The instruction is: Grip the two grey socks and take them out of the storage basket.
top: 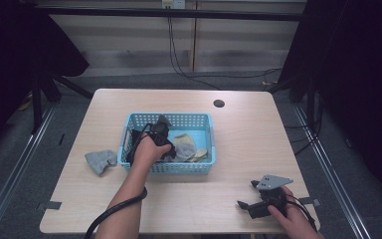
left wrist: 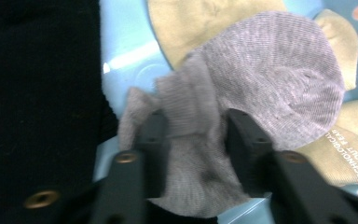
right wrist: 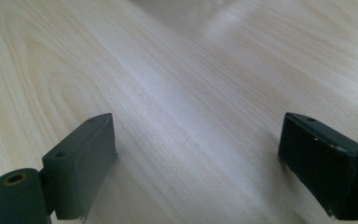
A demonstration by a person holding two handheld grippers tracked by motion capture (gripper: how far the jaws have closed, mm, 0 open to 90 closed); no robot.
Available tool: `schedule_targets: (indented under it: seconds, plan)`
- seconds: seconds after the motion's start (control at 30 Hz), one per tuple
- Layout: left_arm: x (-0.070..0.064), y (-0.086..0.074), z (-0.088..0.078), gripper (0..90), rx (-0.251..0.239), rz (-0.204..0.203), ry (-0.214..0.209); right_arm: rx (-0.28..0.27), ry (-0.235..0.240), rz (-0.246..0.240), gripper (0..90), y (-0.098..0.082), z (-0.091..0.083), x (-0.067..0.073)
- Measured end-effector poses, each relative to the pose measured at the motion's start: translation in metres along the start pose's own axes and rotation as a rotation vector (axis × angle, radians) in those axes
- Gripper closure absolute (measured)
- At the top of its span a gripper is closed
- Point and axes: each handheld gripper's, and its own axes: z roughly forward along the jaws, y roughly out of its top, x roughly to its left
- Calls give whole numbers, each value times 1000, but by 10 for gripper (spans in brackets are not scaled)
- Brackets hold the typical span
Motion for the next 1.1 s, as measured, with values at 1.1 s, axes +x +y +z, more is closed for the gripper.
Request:
schedule_targets:
  seconds: [1.1]
  plan:
    - [-8,8,-62,811,-14,43,26,-2,0,-3,107,0,0,0]
